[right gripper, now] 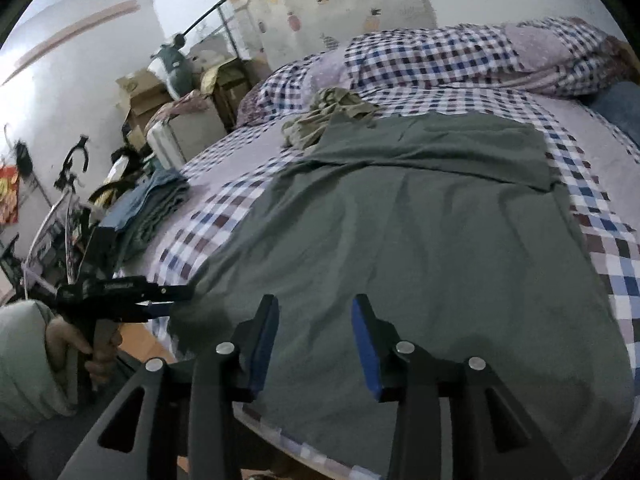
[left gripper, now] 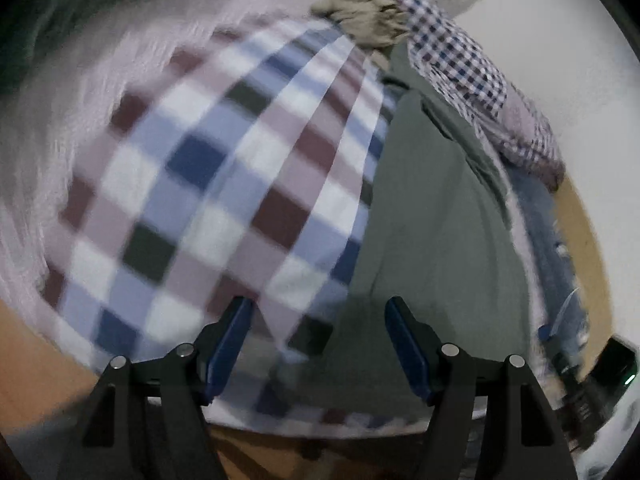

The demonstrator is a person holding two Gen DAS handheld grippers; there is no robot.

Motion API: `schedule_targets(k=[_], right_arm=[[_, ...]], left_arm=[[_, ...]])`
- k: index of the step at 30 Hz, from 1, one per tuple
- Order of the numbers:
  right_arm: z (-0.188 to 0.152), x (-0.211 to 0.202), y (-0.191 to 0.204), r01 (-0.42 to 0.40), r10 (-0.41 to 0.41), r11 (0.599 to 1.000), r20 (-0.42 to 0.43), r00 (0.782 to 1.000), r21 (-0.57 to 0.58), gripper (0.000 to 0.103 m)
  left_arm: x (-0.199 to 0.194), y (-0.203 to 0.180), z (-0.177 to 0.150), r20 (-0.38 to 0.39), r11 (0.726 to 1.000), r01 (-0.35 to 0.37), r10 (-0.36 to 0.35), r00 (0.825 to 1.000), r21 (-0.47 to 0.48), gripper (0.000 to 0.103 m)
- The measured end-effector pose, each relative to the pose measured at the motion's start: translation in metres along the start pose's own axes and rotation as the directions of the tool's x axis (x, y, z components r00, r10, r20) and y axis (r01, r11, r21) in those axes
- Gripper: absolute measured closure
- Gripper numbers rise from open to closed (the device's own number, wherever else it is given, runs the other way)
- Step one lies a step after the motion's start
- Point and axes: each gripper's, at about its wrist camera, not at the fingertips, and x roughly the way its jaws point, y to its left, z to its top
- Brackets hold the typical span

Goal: Fold clothes

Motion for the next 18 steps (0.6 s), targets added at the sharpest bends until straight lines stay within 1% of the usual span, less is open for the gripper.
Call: schedule_targets(k=[2, 4, 6, 9, 11, 12, 13, 14, 16, 17, 18], right_arm=[[-0.006, 0.004, 0.014, 0.015, -0.015, 0.998, -0.009, 1.0, -0.06, 0.062], [-0.01, 0.008, 0.023, 0.022, -0.024, 0.994, -0.016, 1.0, -0.106, 0.062], [-0.015, 0.014, 0.033, 0.03, -0.036, 0.987, -0.033, 0.999, -0.159, 0.061], [-0.022, 0.023, 0.046, 0.033, -0.046, 0.975, -0.054, 0.997, -0.221, 0.061], [-0.027, 0.028, 0.056, 0.041, -0.059, 0.962, -0.058, 0.997, -0.269, 0.06], [-0.029, 0.029, 0.059, 0.042, -0.062, 0.956, -0.059, 0.996, -0.291, 0.06], [-0.033, 0.032, 0.068, 0.046, -0.069, 0.942, -0.059, 0.996, -0.332, 0.06], [-0.037, 0.034, 0.075, 0.049, -0.075, 0.93, -0.056, 0.996, -0.363, 0.06], [-0.043, 0.037, 0.09, 0.047, -0.075, 0.904, -0.049, 0.996, -0.424, 0.059], [-0.048, 0.039, 0.101, 0.05, -0.077, 0.881, -0.038, 0.996, -0.47, 0.059], [-0.053, 0.041, 0.11, 0.054, -0.079, 0.859, -0.029, 0.996, -0.51, 0.058]], left_arm=[[0.001, 0.006, -0.006, -0.007, 0.997, 0.037, -0.038, 0.999, -0.066, 0.029], [0.004, 0.012, -0.014, -0.022, 0.987, 0.079, -0.083, 0.996, -0.137, 0.029], [0.01, 0.011, -0.022, -0.047, 0.978, 0.118, -0.127, 0.991, -0.171, 0.029], [0.009, 0.002, -0.026, -0.035, 0.959, 0.22, -0.229, 0.973, -0.177, 0.029], [0.003, -0.002, -0.026, -0.012, 0.94, 0.298, -0.305, 0.952, -0.167, 0.029], [-0.001, -0.005, -0.026, -0.004, 0.927, 0.34, -0.345, 0.938, -0.161, 0.029], [-0.005, -0.007, -0.026, 0.005, 0.912, 0.382, -0.385, 0.923, -0.154, 0.029], [-0.008, -0.009, -0.026, 0.008, 0.89, 0.43, -0.434, 0.901, -0.152, 0.029], [-0.011, -0.011, -0.025, 0.009, 0.866, 0.478, -0.482, 0.876, -0.149, 0.029], [-0.012, -0.013, -0.025, 0.01, 0.853, 0.501, -0.506, 0.863, -0.147, 0.029], [-0.014, -0.014, -0.024, 0.012, 0.849, 0.508, -0.512, 0.859, -0.143, 0.029]])
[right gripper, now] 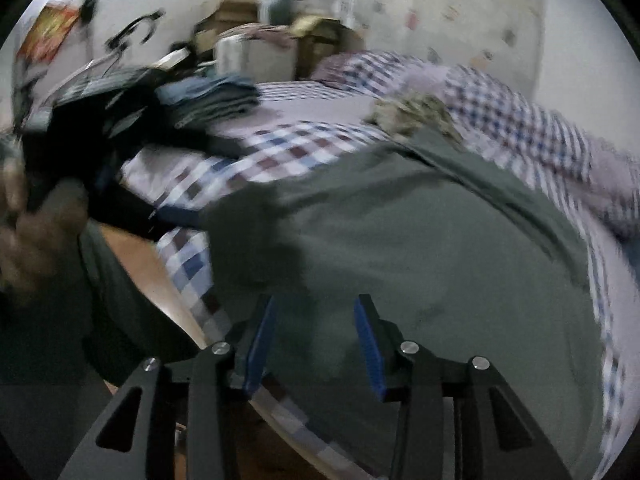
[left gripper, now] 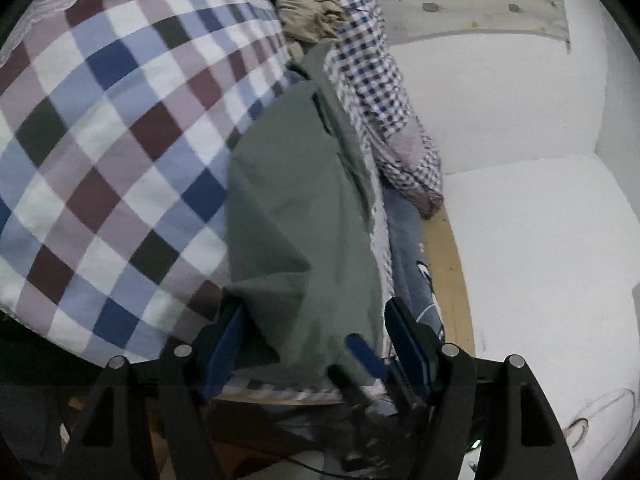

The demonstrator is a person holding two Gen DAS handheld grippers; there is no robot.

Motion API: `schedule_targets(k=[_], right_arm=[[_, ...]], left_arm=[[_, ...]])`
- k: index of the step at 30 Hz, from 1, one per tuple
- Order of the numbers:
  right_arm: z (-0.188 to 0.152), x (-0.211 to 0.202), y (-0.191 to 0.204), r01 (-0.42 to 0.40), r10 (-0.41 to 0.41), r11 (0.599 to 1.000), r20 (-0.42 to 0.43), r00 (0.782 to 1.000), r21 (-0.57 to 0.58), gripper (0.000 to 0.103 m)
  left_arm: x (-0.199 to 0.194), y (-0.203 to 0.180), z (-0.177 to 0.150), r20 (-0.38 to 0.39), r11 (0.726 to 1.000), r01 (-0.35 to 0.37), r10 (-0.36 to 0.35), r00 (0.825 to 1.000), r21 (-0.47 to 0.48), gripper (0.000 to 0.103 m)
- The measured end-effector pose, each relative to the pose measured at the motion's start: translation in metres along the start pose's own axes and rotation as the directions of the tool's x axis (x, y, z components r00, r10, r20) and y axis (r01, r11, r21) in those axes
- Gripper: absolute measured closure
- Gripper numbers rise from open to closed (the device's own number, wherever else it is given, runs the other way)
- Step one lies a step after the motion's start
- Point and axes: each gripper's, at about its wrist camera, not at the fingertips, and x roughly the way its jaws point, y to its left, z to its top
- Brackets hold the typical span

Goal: Fold clothes

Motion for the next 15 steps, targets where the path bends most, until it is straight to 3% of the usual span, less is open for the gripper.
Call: schedule_targets(k=[5, 15], right_arm=[[0.002, 0.012, 0.042, 0.02, -0.016, 0.987, 0.028, 0.999, -0.161, 0.056], [0.003, 0.042, 0.08, 0.145, -0.128, 0.96, 0.084, 0.988, -0.238, 0.055]], left_arm=[[0.002, -0.001, 0.003, 0.002, 1.0, 0.018, -0.018, 1.0, -0.005, 0.029], [-0.009, -0.017, -0.004, 0.025, 0.99, 0.137, -0.138, 0.99, 0.032, 0.029]])
